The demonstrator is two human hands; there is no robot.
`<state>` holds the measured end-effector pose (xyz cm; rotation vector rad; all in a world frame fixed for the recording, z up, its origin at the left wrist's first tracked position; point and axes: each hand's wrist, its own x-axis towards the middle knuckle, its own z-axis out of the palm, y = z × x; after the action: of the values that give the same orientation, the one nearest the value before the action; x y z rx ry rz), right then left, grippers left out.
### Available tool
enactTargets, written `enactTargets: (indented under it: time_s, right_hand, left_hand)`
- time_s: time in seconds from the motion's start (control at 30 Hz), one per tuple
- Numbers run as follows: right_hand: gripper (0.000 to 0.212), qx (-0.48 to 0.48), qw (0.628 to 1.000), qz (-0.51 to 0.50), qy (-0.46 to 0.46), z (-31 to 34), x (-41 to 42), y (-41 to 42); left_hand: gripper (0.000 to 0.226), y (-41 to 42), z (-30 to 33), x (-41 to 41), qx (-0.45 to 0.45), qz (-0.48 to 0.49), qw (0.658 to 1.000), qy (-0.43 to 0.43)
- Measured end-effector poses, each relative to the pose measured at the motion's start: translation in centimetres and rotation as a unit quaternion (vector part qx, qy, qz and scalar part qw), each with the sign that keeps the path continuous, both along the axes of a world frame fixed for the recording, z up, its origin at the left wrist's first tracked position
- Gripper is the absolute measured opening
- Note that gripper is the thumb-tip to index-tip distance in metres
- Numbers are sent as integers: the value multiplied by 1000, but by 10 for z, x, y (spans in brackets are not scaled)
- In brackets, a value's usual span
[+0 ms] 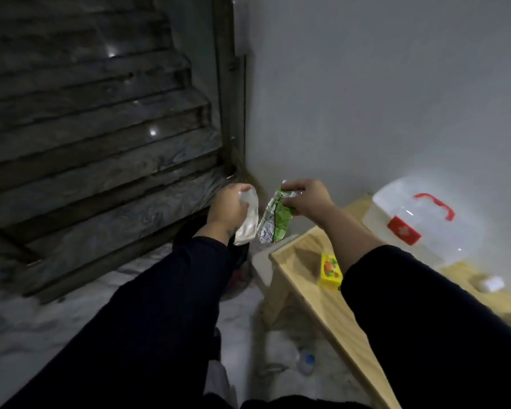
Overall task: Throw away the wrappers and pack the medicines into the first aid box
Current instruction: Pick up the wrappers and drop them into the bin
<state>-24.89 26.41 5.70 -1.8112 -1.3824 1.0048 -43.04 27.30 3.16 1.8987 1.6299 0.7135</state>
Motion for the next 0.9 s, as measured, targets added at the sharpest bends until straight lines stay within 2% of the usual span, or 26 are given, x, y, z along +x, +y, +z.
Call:
enactTargets:
  time_s: [0.2,0.3,0.43,0.57,0.73,0.9]
  right_hand:
    - [35,-41,999,19,-20,-52,-76,86]
    - [38,-66,995,41,-64,-85,-108,119]
    - [44,-114,989,52,-78,-139,-140,151]
    - [45,-153,983,51,-88,-209,-162,179]
    - [42,-186,974,75,-105,-318,-180,207]
    - [37,-181,971,128,-94,-403,-189,211]
  left_hand:
    - [43,76,-59,-65,-77,32,996,-16]
    - [43,108,-89,-91,-118,29,993,-7]
    - [45,142,-138,-115,-177,48,983,-13]
    - [46,171,-200,-129,-216,63,974,-7]
    - [44,196,-307,-144,-261,86,962,4]
    - [41,201,-390,-151,-297,77,952,9]
